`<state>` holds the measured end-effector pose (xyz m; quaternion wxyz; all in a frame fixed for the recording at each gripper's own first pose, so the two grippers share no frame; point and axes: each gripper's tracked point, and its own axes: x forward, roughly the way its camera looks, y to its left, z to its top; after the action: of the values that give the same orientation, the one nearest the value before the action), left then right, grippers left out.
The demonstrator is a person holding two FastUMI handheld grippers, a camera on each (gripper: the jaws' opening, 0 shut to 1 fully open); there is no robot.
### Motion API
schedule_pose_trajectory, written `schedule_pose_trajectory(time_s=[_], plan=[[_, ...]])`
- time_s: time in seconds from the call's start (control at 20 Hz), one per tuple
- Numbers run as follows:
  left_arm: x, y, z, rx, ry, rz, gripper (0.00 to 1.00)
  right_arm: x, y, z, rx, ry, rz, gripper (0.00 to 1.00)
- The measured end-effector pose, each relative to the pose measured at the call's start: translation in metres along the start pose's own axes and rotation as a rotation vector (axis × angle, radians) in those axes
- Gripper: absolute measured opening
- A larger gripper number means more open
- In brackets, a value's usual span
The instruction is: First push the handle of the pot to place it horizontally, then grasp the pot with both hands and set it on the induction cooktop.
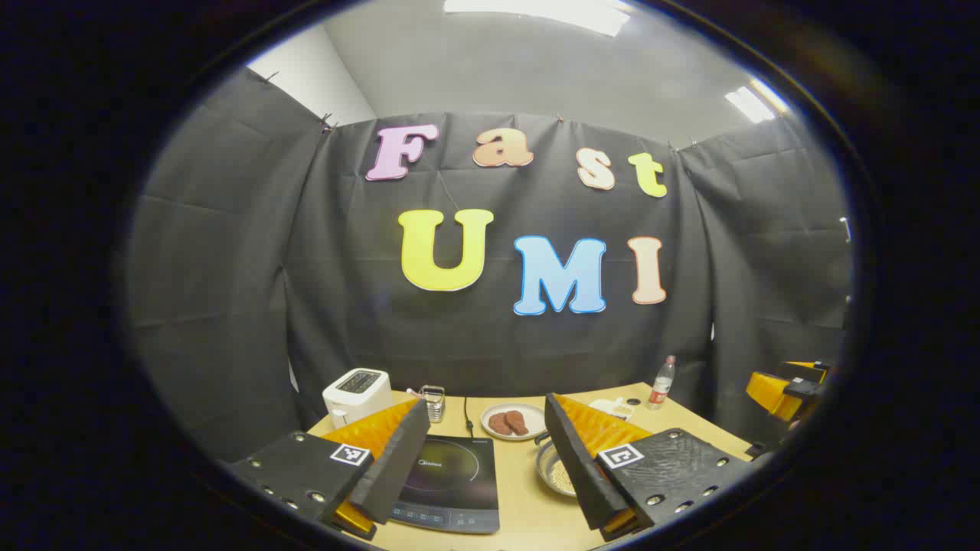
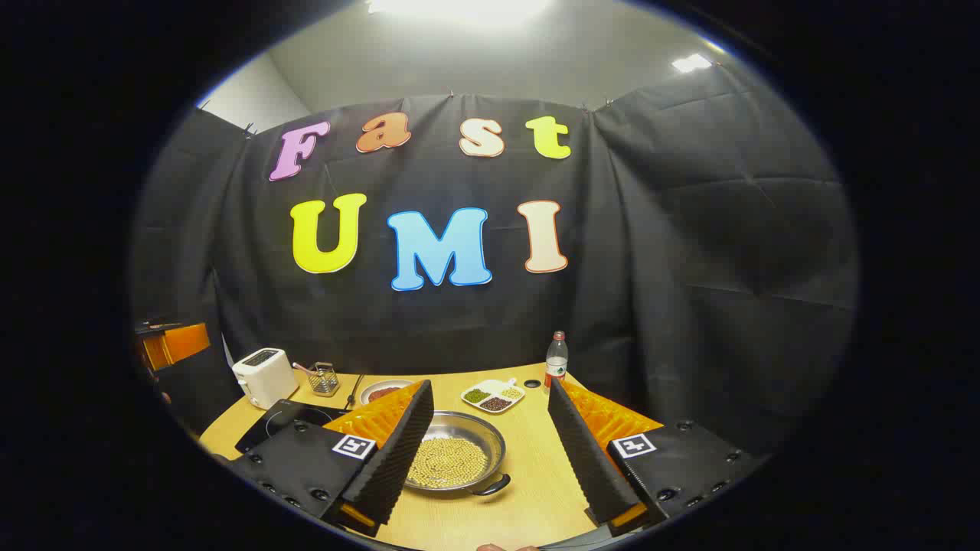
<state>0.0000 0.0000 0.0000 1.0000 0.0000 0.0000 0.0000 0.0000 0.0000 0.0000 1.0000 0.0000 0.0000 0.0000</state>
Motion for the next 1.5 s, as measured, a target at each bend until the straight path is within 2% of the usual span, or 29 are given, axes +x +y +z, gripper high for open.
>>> schedule_pose_trajectory(time_s=[0.05, 0.1, 0.15, 0.4, 0.45, 0.55, 0.6, 0.8, 0.85, 0.9, 0.95, 1.15, 1.2, 1.3, 1.35, 1.4, 1.45, 1.5], plan=[[-0.002, 0.0, -0.001, -0.005, 0.002, -0.001, 0.87, -0.003, 0.001, -0.001, 0.005, 0.002, 0.003, 0.96], [-0.004, 0.003, -0.003, -0.006, 0.002, -0.002, 0.87, -0.004, 0.003, -0.001, 0.01, 0.002, 0.004, 0.93], [-0.006, 0.003, -0.004, -0.004, 0.001, -0.002, 0.92, -0.005, 0.004, 0.0, 0.011, 0.002, 0.005, 0.93], [-0.012, 0.009, -0.012, 0.001, 0.013, 0.0, 0.92, -0.01, 0.008, -0.005, 0.002, 0.011, 0.018, 0.96], [-0.013, 0.009, -0.012, 0.0, 0.013, 0.0, 0.87, -0.011, 0.009, -0.005, 0.003, 0.013, 0.019, 0.96], [-0.015, 0.007, -0.014, 0.001, 0.014, -0.005, 0.87, -0.012, 0.01, -0.007, 0.006, 0.02, 0.019, 0.96], [-0.015, 0.007, -0.015, 0.003, 0.014, -0.007, 0.92, -0.012, 0.01, -0.008, 0.008, 0.024, 0.018, 0.96], [-0.015, 0.003, -0.015, 0.002, 0.007, -0.021, 0.92, -0.014, 0.013, -0.01, 0.009, 0.04, 0.023, 0.96], [-0.014, 0.002, -0.015, 0.003, 0.007, -0.024, 0.92, -0.014, 0.015, -0.011, 0.006, 0.043, 0.025, 0.93], [-0.014, 0.002, -0.018, 0.005, 0.008, -0.025, 0.87, -0.013, 0.014, -0.012, 0.003, 0.044, 0.022, 0.93], [-0.013, 0.002, -0.018, 0.005, 0.009, -0.025, 0.92, -0.012, 0.013, -0.011, 0.005, 0.044, 0.022, 0.96], [-0.01, 0.004, -0.02, -0.003, 0.009, -0.025, 0.92, -0.007, 0.02, -0.011, 0.006, 0.053, 0.04, 0.96], [-0.007, 0.005, -0.022, -0.003, 0.009, -0.025, 0.92, -0.006, 0.022, -0.011, -0.003, 0.055, 0.045, 0.93], [-0.004, 0.007, -0.026, 0.0, 0.015, -0.022, 0.92, -0.001, 0.026, -0.011, -0.019, 0.06, 0.055, 0.96], [-0.003, 0.009, -0.027, 0.002, 0.017, -0.017, 0.92, 0.0, 0.028, -0.012, -0.026, 0.068, 0.059, 0.93], [-0.001, 0.011, -0.028, 0.005, 0.019, -0.007, 0.87, 0.003, 0.032, -0.016, -0.034, 0.078, 0.072, 0.92], [0.001, 0.013, -0.029, 0.007, 0.02, 0.0, 0.87, 0.004, 0.036, -0.017, -0.039, 0.086, 0.083, 0.96], [0.002, 0.012, -0.032, 0.005, 0.022, 0.003, 0.87, 0.007, 0.038, -0.017, -0.045, 0.093, 0.092, 0.93]])
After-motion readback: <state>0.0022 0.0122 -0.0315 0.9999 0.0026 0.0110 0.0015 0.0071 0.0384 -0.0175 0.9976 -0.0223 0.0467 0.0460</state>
